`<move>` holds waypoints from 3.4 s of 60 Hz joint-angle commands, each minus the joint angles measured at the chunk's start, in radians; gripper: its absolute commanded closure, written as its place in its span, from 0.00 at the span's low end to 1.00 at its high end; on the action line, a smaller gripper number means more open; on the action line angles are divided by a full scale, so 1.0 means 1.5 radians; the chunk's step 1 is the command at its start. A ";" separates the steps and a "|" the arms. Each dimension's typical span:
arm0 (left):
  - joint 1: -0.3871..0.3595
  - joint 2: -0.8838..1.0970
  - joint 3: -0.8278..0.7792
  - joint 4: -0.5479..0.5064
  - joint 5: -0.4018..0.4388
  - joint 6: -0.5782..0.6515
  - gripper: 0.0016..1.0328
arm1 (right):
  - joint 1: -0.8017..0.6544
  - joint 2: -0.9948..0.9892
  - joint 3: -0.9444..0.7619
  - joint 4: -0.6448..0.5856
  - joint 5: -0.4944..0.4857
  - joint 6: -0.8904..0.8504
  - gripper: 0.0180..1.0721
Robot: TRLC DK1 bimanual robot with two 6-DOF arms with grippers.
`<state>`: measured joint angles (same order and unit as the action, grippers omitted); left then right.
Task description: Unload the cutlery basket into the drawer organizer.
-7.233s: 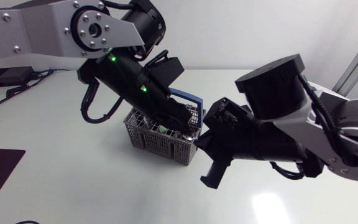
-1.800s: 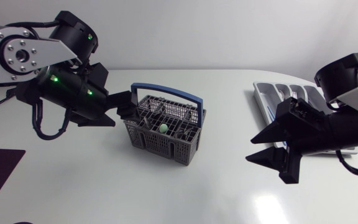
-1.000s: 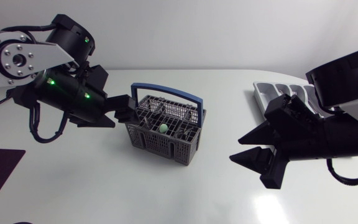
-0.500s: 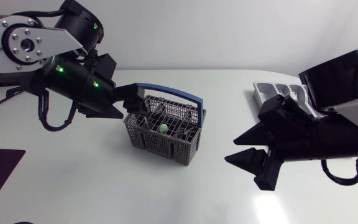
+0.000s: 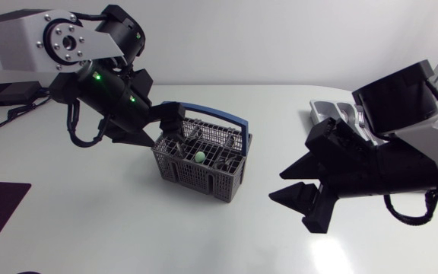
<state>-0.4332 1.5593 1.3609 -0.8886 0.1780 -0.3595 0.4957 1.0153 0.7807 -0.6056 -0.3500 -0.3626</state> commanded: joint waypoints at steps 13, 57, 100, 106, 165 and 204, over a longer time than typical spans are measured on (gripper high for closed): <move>0.008 0.030 0.012 -0.009 -0.002 -0.013 0.10 | 0.009 0.019 -0.004 0.022 0.006 0.019 0.35; -0.030 0.077 0.032 0.010 -0.002 -0.107 0.29 | 0.011 0.022 -0.025 0.042 0.010 0.019 0.35; -0.013 0.103 0.054 0.002 0.002 -0.176 0.43 | 0.011 0.015 -0.031 0.046 0.010 0.017 0.35; -0.012 0.108 0.050 0.001 0.006 -0.178 0.47 | 0.011 0.019 -0.031 0.048 0.010 0.017 0.35; -0.011 0.147 0.073 0.020 0.017 -0.171 0.68 | 0.025 0.041 -0.044 0.079 0.010 0.022 0.35; 0.000 0.139 0.034 0.020 0.017 -0.140 0.88 | 0.035 0.050 -0.047 0.089 0.018 0.025 0.35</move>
<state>-0.4404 1.7618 1.4376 -0.8570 0.2012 -0.5827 0.5377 1.0740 0.7334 -0.4881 -0.3313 -0.3431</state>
